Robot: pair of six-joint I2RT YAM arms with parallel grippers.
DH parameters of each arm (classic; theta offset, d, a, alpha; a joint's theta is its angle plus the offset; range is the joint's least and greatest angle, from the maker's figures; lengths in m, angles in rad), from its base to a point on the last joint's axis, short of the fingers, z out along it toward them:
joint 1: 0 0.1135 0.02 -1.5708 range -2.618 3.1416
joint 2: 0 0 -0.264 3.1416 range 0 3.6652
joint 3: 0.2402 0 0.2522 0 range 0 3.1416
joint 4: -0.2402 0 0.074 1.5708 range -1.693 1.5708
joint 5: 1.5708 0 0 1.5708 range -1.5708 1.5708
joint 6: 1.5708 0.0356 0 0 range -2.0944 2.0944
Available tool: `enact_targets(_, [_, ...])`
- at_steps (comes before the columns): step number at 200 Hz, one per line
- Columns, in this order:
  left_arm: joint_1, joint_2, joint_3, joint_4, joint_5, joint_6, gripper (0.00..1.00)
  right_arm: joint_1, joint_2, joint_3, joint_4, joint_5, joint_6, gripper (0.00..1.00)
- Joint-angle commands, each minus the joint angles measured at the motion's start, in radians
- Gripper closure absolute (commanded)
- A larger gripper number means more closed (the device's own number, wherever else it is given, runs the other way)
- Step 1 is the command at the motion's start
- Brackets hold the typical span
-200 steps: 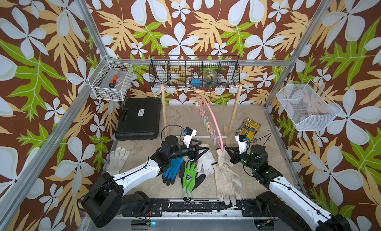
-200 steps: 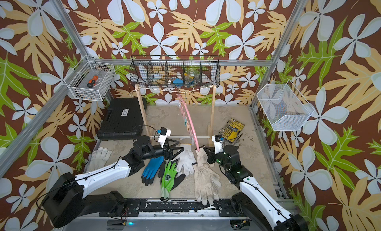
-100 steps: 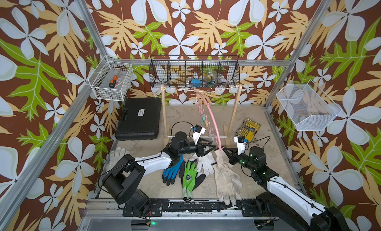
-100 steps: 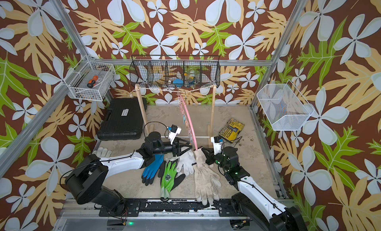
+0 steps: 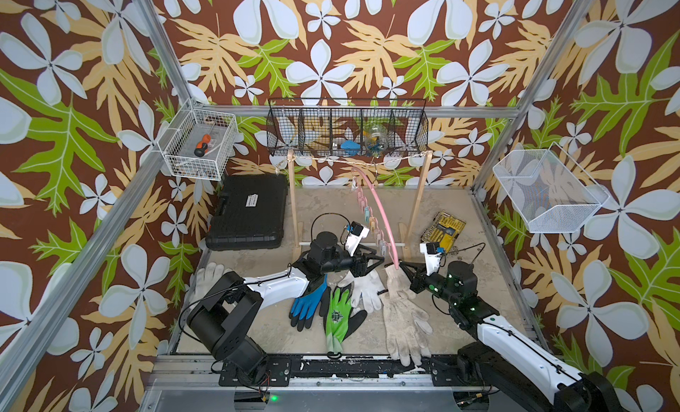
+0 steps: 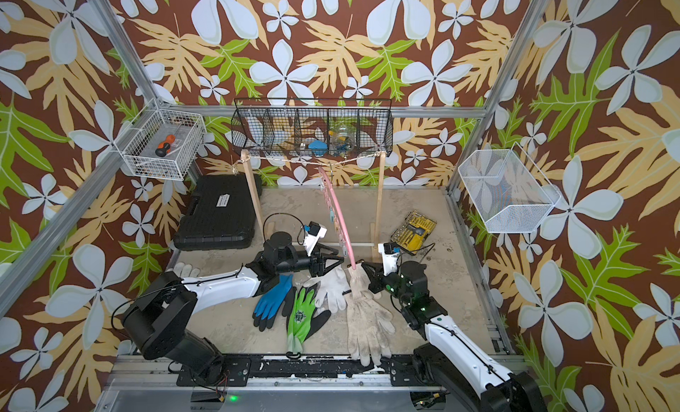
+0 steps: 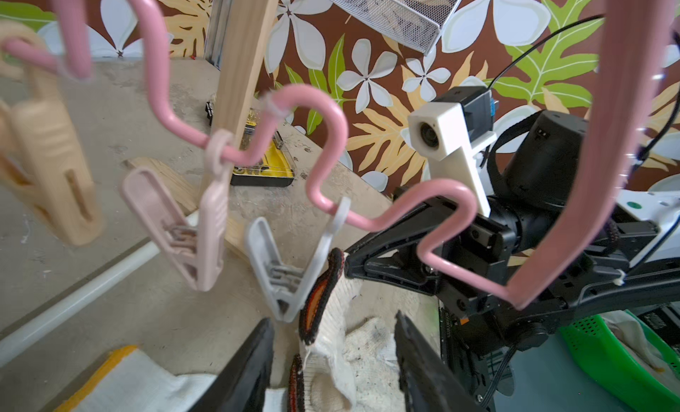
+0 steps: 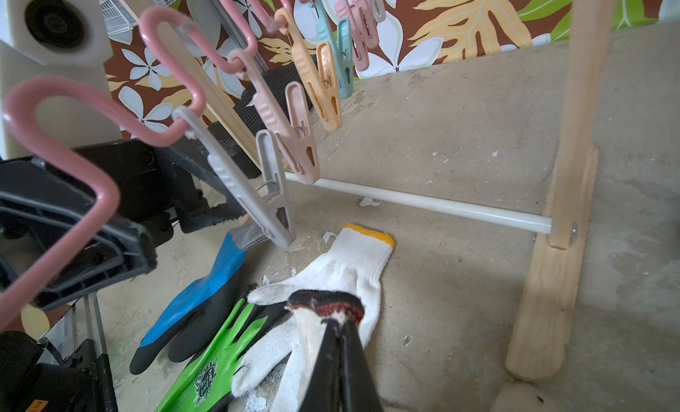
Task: Clip the gloves onto a hanger to dry
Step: Open the clamp at the hanger.
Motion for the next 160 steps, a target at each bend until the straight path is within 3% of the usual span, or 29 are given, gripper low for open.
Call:
enact_targets(1, [0.004, 0.019, 0.015, 0.008, 0.011, 0.039, 0.45, -0.003, 0.004, -0.002, 0.025, -0.01, -0.006, 1.0])
enact_targets(53, [0.022, 0.053, 0.032, 0.083, 0.051, -0.005, 0.46, -0.01, 0.002, -0.001, 0.023, -0.017, -0.01, 1.0])
enact_targets(160, [0.044, 0.132, 0.113, 0.033, 0.078, 0.031, 0.46, -0.017, 0.01, -0.007, 0.042, -0.04, -0.011, 1.0])
